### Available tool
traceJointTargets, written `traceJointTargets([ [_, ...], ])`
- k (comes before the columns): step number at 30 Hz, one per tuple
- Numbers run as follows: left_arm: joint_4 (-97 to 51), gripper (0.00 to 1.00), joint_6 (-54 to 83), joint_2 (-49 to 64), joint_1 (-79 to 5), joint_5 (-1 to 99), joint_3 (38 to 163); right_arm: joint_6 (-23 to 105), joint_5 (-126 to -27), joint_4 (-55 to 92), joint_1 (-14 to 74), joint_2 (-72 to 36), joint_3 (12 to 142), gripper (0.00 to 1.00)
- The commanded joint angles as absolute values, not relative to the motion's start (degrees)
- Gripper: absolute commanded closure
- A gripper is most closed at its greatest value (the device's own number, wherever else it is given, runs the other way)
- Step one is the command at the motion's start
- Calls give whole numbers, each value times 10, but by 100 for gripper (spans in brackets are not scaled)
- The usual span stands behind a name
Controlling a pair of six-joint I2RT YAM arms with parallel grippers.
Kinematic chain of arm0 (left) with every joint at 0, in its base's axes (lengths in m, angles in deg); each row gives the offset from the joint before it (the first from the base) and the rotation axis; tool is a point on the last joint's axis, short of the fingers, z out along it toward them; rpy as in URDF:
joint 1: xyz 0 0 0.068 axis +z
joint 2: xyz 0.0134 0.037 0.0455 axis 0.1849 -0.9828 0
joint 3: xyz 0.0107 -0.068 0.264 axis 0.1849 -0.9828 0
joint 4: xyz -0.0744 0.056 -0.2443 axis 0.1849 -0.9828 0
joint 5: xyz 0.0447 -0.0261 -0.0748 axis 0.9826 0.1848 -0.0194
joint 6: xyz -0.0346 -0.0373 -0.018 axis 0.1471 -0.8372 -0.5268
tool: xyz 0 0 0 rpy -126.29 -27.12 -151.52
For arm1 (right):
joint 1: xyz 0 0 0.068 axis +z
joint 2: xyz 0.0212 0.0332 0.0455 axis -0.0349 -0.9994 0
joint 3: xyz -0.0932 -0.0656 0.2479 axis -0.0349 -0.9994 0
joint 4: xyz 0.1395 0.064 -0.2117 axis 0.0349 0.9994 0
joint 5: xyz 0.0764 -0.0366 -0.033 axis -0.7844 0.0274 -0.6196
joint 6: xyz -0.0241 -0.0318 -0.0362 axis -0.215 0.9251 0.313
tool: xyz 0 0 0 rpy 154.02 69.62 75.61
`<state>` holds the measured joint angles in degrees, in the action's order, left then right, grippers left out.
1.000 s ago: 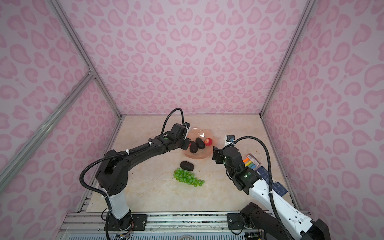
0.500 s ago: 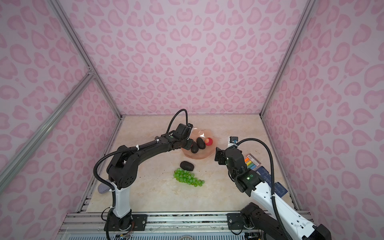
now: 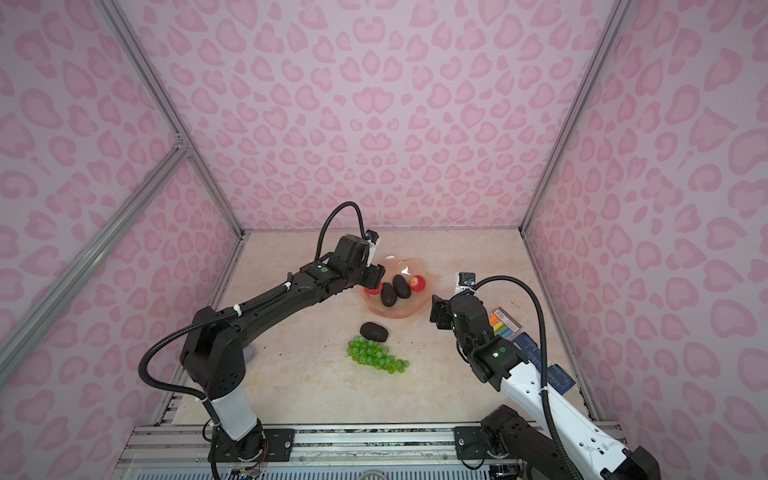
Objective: Place and organize the fake fruits in the fruit bowl
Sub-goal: 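Place the red apple into the bowl with the left gripper while the right draws back, then grasp the last avocado with the right gripper while the left gripper withdraws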
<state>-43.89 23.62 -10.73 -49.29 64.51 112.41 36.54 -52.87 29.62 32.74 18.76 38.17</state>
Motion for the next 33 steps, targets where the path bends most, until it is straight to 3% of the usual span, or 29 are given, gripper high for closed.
traceJointTargets([
  [1, -402, 31, 239, -37, -493, 653, 1099, 390, -588, 280, 332, 163, 390, 18],
  [10, -352, 27, 227, 219, -485, 747, 916, 454, -609, 294, 451, 17, 457, 28],
  [17, -351, 15, 194, 419, -471, 798, 750, 471, -655, 319, 497, -113, 531, 39],
  [24, -416, 12, 171, 521, -462, 829, 697, 472, -673, 332, 511, -206, 587, 52],
  [33, -439, 11, 172, 570, -462, 849, 692, 461, -657, 362, 519, -283, 635, 52],
])
